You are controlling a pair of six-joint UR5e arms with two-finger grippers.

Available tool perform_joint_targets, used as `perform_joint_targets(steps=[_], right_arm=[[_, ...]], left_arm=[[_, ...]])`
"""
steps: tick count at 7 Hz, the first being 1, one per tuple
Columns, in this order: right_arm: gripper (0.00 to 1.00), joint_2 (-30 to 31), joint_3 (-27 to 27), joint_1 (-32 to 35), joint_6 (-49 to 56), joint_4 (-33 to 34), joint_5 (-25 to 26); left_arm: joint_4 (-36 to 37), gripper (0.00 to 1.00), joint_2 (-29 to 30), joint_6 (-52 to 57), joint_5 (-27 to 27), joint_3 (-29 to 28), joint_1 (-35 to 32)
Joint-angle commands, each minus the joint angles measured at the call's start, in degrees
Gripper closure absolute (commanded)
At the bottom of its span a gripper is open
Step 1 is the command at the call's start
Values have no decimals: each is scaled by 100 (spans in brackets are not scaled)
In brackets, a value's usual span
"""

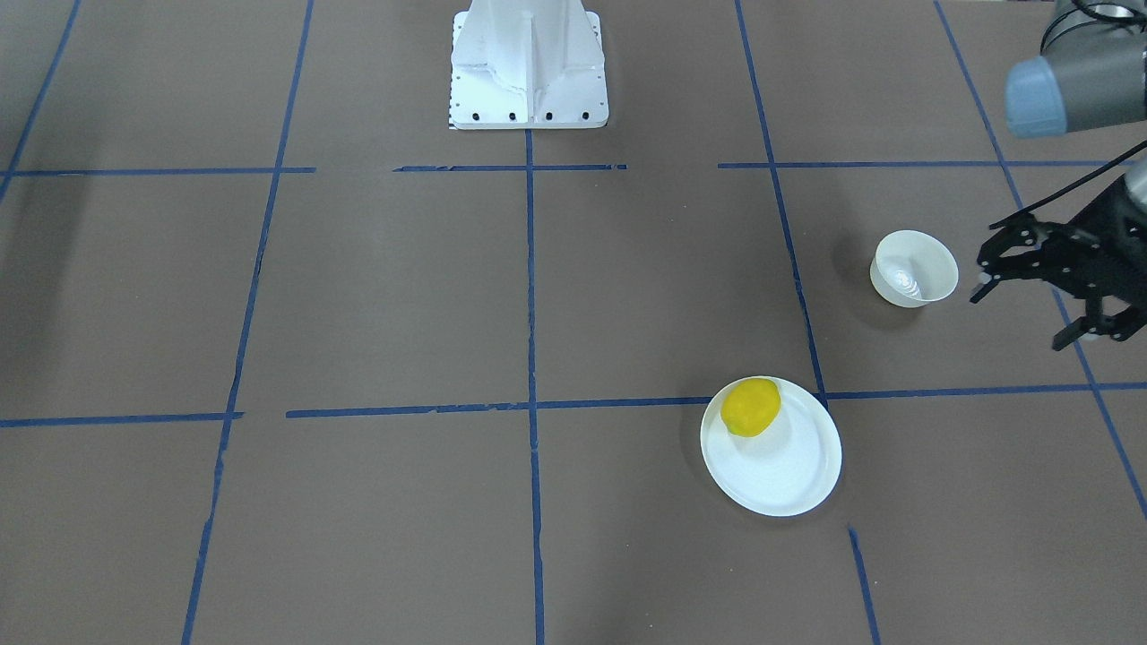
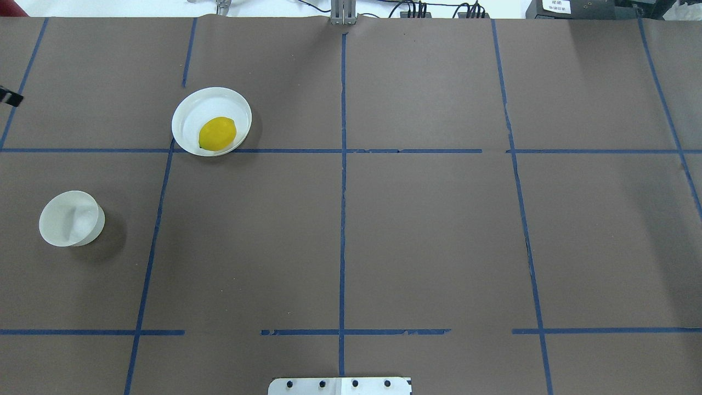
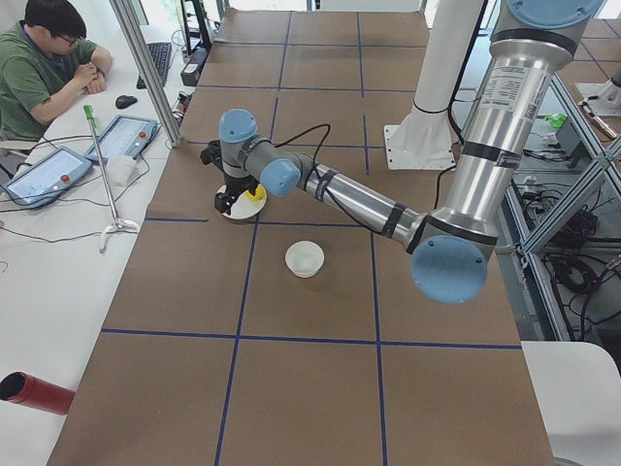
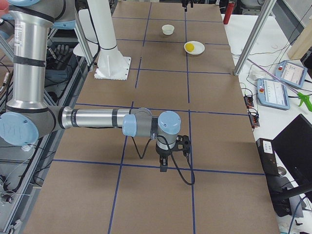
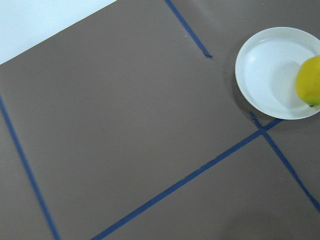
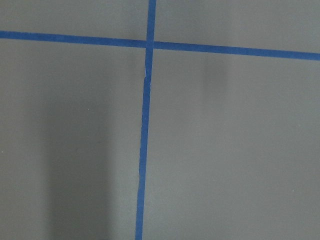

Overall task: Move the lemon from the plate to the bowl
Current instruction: 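Move the left gripper over the yellow lemon on the white plate and lower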

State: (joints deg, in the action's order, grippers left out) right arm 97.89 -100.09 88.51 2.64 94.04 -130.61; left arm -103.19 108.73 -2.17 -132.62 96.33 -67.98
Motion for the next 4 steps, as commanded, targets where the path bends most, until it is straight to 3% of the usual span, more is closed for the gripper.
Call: perform_joint_targets(steps=[1,2,4], right_arm=[[0,2,-2,0,0,0,0],[0,2,-2,0,0,0,0],[0,2,-2,0,0,0,0]], left_arm=[[-35,0,858,-553,51,-797,660],[-70,0,1087,-730,356,-992,845],[-962,0,1246,-1371,438,-1561,1285]])
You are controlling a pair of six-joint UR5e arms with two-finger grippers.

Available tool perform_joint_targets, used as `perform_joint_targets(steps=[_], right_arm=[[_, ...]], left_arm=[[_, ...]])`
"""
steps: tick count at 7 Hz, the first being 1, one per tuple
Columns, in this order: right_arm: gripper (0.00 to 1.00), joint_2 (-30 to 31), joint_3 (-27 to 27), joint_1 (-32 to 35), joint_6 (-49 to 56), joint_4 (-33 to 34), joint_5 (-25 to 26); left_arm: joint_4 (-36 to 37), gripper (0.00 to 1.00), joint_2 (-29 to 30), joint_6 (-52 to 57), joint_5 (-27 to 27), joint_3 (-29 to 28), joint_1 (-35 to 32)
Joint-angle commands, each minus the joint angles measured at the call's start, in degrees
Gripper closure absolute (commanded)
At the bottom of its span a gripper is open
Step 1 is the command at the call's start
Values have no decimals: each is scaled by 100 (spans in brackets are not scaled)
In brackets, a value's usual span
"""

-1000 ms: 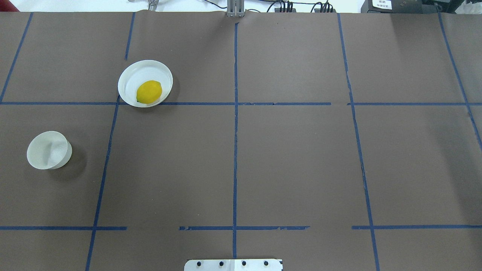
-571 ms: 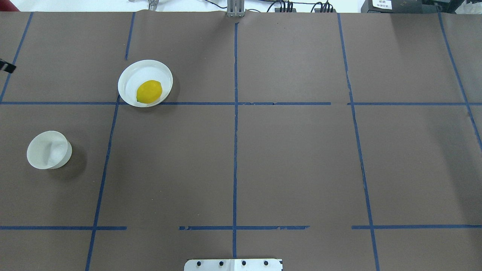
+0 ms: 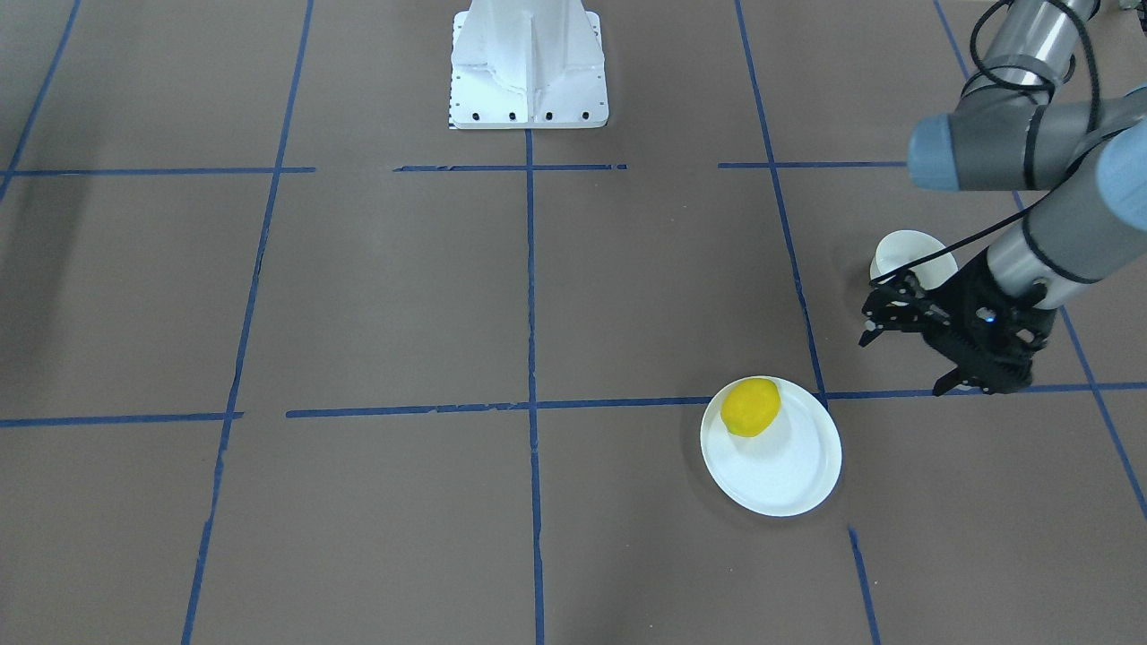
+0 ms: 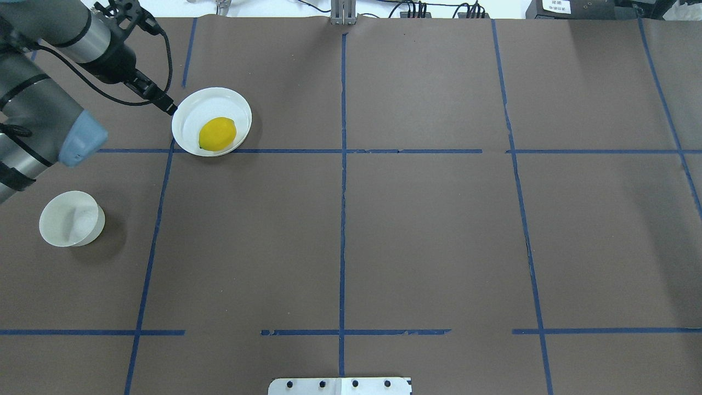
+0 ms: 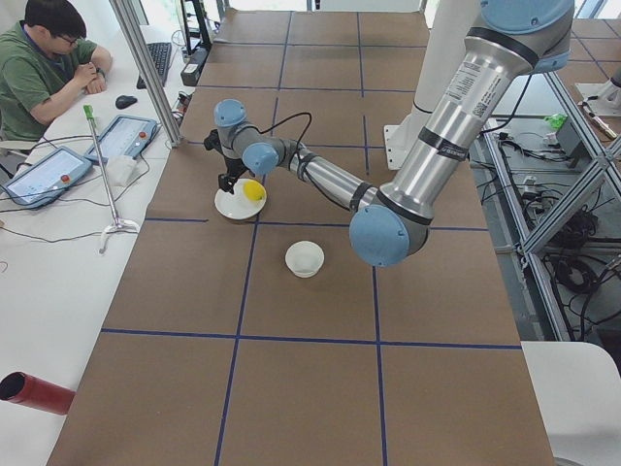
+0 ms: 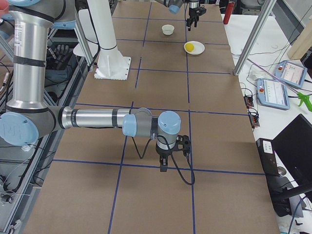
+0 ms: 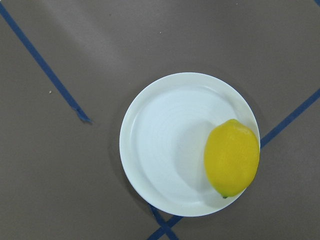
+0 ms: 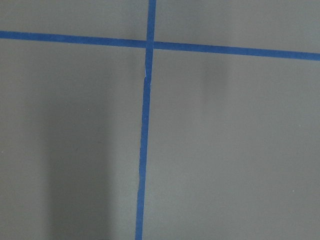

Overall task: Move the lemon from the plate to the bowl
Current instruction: 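Move the left gripper over the yellow lemon on the white plate and lower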

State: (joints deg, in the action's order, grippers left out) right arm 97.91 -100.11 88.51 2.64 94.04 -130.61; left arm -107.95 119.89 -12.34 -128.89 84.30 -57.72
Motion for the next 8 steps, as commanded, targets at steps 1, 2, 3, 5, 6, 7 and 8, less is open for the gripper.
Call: perform_joint_targets(steps=[1,2,3,5,6,7,8], right_arm=[[0,0,0,0,0,0,0],[0,0,0,0,0,0,0],[0,0,0,0,0,0,0],[0,0,0,0,0,0,0],[0,0,0,0,0,0,0],[0,0,0,0,0,0,0],[0,0,0,0,0,0,0]], left_arm=[[-795,0,261,-644,344,-596,426],[-911,0,428,-690,547,-886,489],[-982,0,534,-899,558,-1080,620],[-1253,0,667,-1024,759,-1432,770],[-1368,0,676,-1024,760,-1573,797],[-1369,1,676,-1024,760,-1600,841],[-1369,2,676,-1094,760,-1601,859]])
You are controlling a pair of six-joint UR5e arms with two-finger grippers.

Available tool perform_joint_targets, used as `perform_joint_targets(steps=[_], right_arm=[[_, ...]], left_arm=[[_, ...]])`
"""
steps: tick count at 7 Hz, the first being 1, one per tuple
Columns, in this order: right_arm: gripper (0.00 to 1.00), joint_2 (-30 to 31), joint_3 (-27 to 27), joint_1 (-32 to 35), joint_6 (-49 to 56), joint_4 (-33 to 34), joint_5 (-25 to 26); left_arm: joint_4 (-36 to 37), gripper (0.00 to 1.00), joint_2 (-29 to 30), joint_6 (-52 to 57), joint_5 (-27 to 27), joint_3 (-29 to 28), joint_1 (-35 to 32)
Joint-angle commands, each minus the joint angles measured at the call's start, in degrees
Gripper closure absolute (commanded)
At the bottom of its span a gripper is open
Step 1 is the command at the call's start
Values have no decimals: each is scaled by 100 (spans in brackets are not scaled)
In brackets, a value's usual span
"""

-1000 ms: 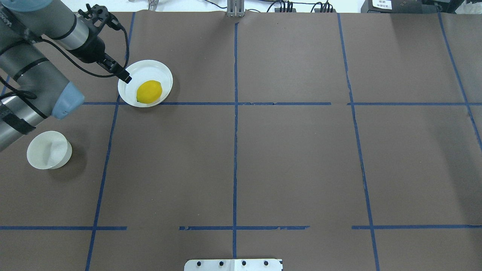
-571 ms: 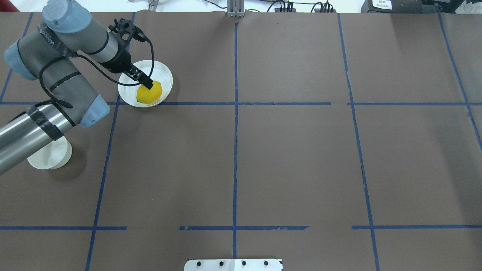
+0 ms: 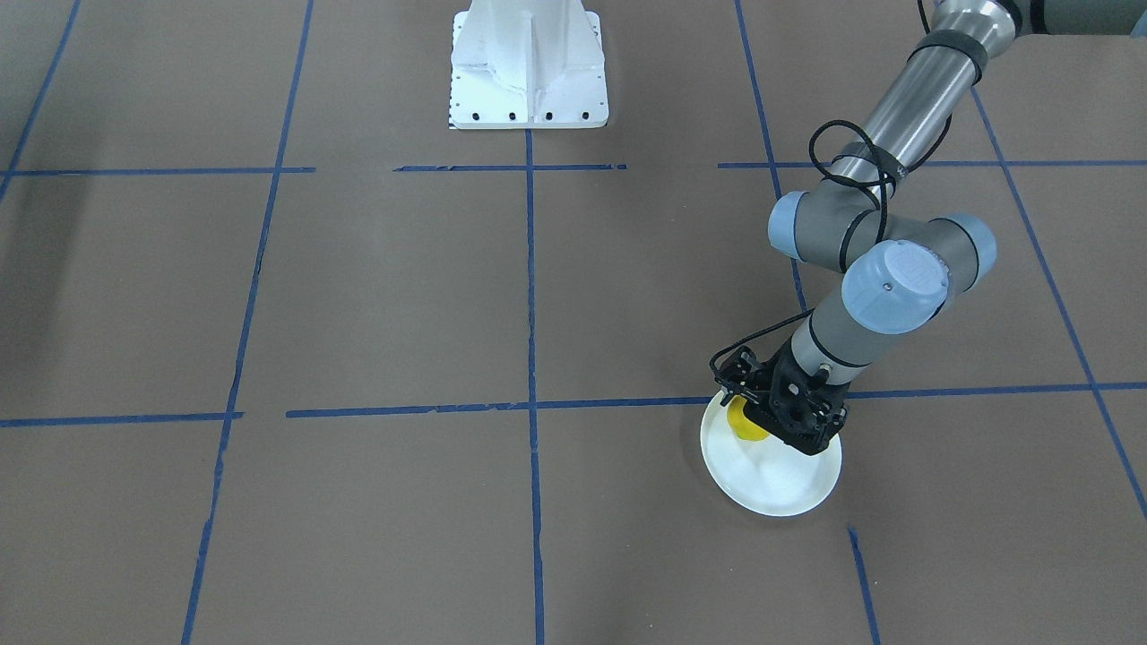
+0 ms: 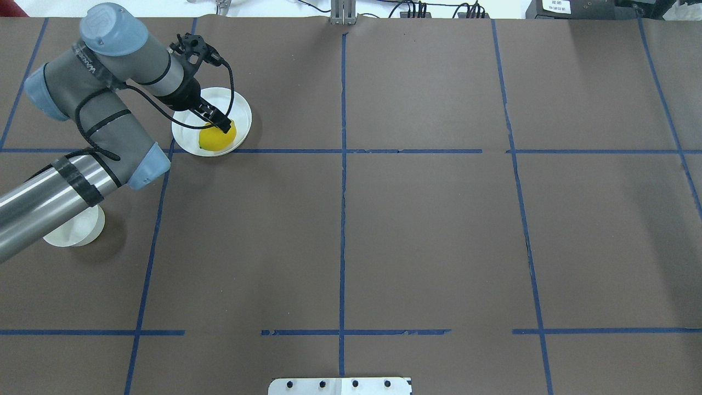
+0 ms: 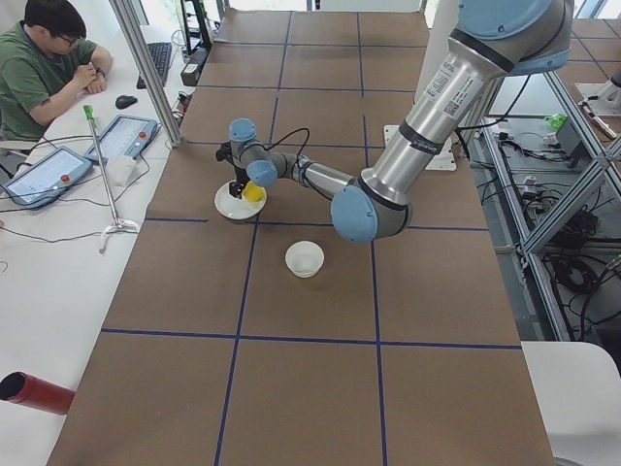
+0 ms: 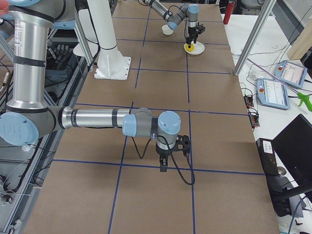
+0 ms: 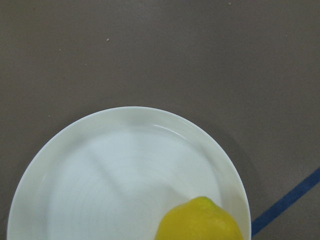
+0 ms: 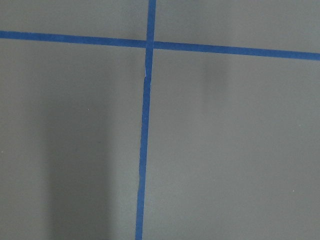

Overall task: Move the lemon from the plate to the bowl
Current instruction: 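Close the left gripper around the yellow lemon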

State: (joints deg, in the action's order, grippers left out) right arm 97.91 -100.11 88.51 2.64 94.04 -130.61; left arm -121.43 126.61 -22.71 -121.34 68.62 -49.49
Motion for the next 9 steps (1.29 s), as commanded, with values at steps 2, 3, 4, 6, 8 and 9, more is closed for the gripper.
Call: perform_joint_targets(steps=[2,3,4,6,8,9], right_arm=[[0,0,0,0,0,0,0],[0,0,0,0,0,0,0],[0,0,0,0,0,0,0],[0,0,0,0,0,0,0],[0,0,0,0,0,0,0],[0,0,0,0,0,0,0]], left_arm=[[-3,2,-5,-128,5,-33,106],[5,2,-13,-137,5,-33,107],[23,3,-48,-137,-3,-33,107],[49,10,-57,-111,-12,-24,72],[189,86,-57,-110,-56,-7,45],[590,99,-14,-102,-65,89,-77]])
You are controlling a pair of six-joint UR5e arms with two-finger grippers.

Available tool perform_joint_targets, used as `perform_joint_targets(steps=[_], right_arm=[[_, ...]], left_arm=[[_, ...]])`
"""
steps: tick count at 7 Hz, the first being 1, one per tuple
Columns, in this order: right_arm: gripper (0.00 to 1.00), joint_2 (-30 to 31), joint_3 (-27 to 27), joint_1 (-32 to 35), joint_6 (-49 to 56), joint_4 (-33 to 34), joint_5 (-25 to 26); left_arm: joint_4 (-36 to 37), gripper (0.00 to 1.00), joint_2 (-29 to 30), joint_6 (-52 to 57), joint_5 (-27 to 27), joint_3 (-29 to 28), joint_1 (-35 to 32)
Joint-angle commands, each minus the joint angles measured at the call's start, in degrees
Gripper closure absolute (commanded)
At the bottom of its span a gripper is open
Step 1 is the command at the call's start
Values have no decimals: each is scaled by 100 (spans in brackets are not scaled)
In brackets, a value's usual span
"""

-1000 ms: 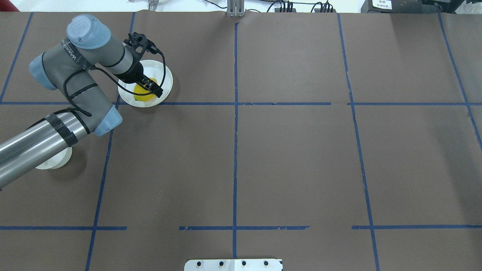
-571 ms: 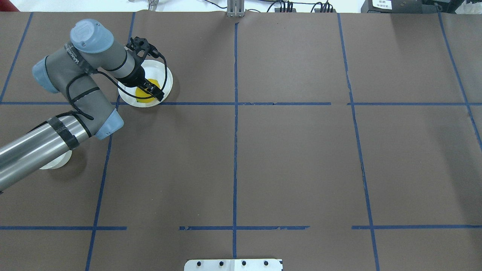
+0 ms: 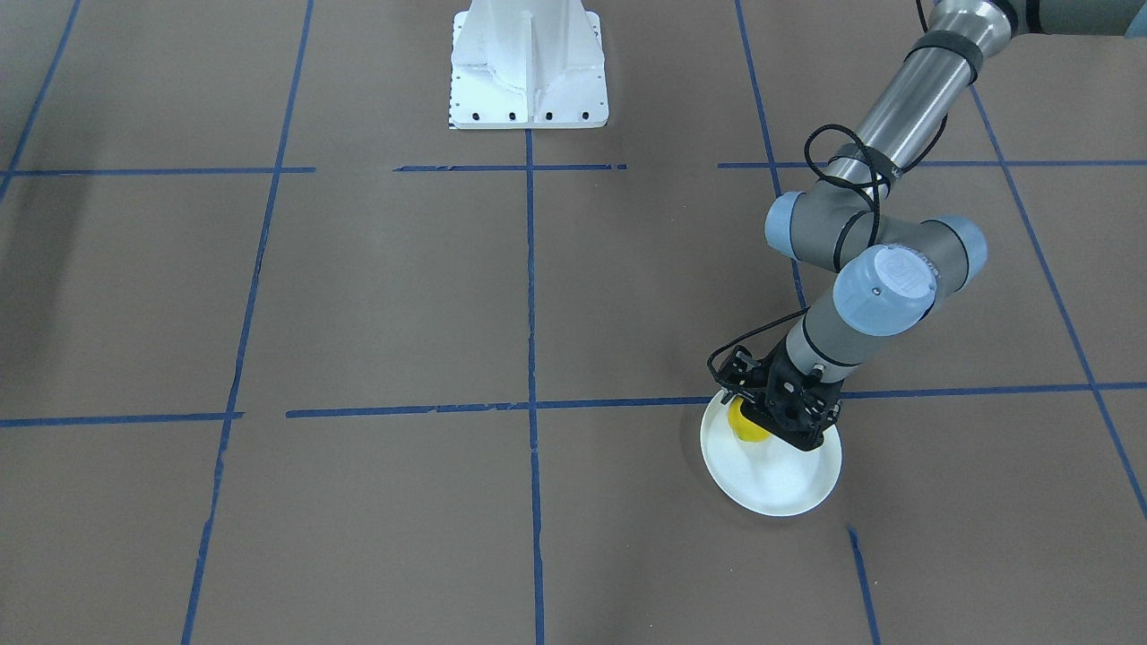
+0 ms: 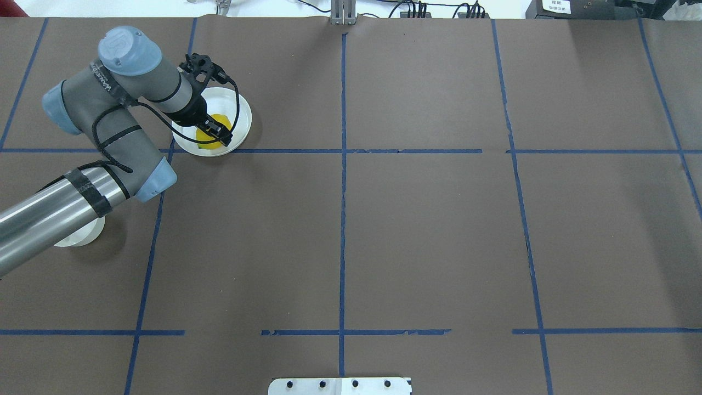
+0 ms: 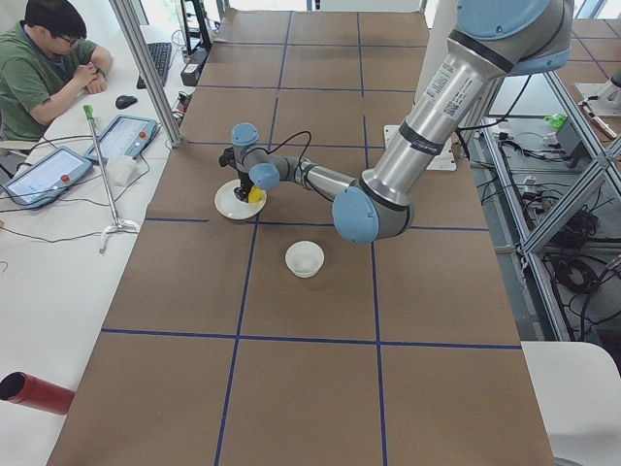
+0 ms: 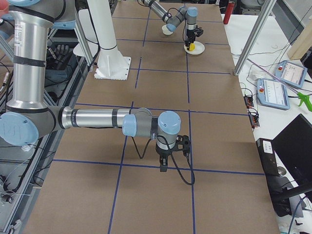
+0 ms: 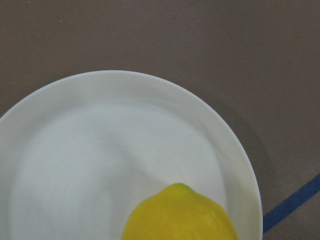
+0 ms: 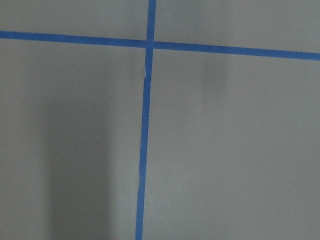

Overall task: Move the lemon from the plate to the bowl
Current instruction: 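Close the left gripper around the yellow lemon, then lift the lemon with the left gripper and carry it over the white bowl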

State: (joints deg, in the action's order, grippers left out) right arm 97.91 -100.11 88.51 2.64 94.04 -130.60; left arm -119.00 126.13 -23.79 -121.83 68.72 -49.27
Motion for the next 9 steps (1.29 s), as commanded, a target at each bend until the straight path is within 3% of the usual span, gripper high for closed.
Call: perform_joint_targets(steps=[1,3,5,8,9], right_arm=[[0,0,0,0,0,0,0],[0,0,0,0,0,0,0],[0,0,0,0,0,0,0],[0,0,0,0,0,0,0],[0,0,0,0,9,0,0]], left_arm=[[795,98,26,-3,-25,298,-222],[2226,100,9,-796,-481,859,-600],[2267,100,-192,-2369,-473,1212,-662],[2179,100,-2077,-2341,-447,3168,-715],[1735,100,-2710,-2350,-429,3539,-715]])
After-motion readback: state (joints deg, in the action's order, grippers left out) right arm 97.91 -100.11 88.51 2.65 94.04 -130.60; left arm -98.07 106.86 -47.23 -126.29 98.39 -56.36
